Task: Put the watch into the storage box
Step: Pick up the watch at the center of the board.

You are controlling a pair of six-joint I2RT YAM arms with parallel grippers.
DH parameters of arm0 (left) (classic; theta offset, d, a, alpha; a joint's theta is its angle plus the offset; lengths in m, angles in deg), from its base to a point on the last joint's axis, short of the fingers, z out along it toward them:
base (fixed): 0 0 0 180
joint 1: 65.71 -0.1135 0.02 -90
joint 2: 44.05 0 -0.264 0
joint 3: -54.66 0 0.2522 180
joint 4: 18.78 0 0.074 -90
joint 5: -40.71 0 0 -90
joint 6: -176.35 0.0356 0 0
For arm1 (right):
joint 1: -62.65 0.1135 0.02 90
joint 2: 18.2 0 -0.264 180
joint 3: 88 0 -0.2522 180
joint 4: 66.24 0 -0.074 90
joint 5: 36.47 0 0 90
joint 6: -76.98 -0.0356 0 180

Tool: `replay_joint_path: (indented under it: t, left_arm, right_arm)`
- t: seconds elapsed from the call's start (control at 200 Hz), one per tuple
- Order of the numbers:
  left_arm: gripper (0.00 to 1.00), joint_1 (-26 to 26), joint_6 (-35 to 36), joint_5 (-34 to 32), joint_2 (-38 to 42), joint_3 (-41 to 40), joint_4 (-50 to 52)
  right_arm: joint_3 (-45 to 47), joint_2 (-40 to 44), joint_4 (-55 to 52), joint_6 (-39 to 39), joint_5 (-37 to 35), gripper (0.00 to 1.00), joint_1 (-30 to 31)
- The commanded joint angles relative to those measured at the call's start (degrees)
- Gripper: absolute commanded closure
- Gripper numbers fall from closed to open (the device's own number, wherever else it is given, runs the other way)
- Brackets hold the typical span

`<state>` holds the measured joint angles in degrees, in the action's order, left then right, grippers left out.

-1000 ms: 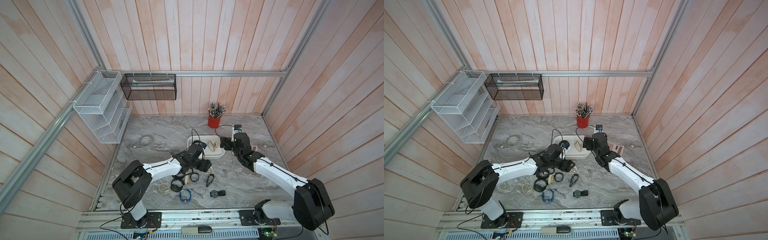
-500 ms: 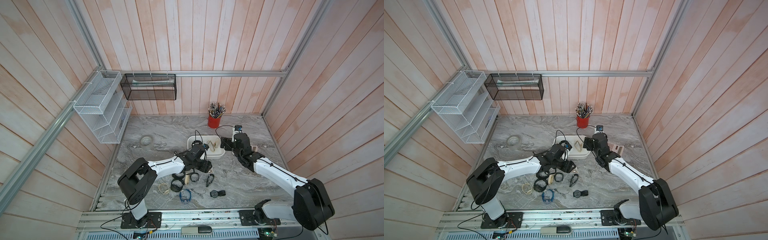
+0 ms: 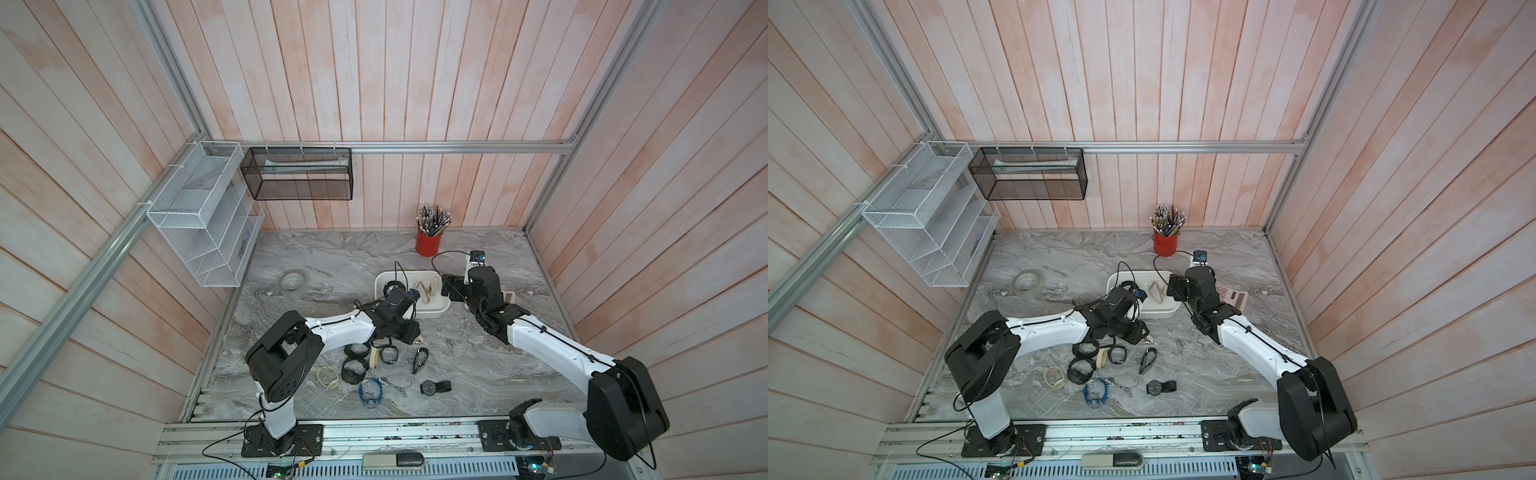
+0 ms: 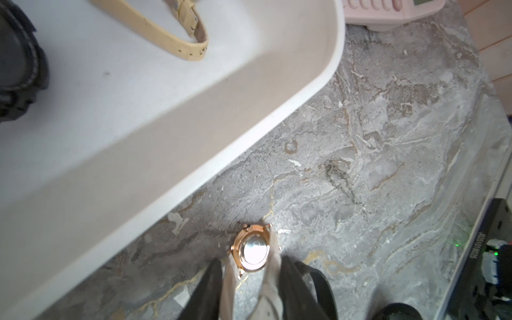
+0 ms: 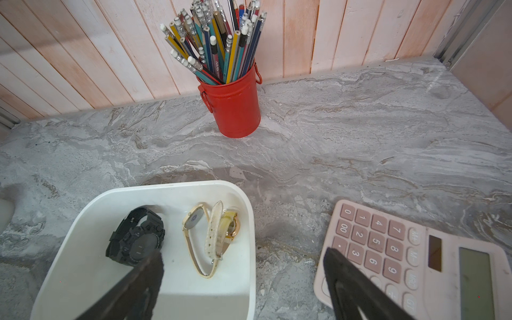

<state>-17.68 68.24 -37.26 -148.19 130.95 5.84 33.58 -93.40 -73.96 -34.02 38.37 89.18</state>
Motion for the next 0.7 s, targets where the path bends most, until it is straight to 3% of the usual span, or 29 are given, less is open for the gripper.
replay_joint_path:
  t: [0.0,0.205,0.435,0.695]
  left_arm:
    - [0.77,0.19,0.04,0.51,0.14,1.61,0.74]
    - [0.94,0.18,-0.48,0.66,2.54,1.64,0.50]
    - [0.98,-0.98,-1.01,1.39,7.96,2.96,-0.36]
    - [0.98,-6.58,3.43,1.21,8.87,8.64,1.30]
  right_arm:
    - [0.41,0.14,1.16,-0.25,-0.86,0.08,-0.24]
    - [0.16,-0.10,1.31,-0.11,-0.79,0.08,-0.24]
    - [0.15,0.44,1.29,-0.02,-1.02,0.08,-0.33]
    - [0.64,1.09,1.64,-0.04,-1.42,0.08,-0.42]
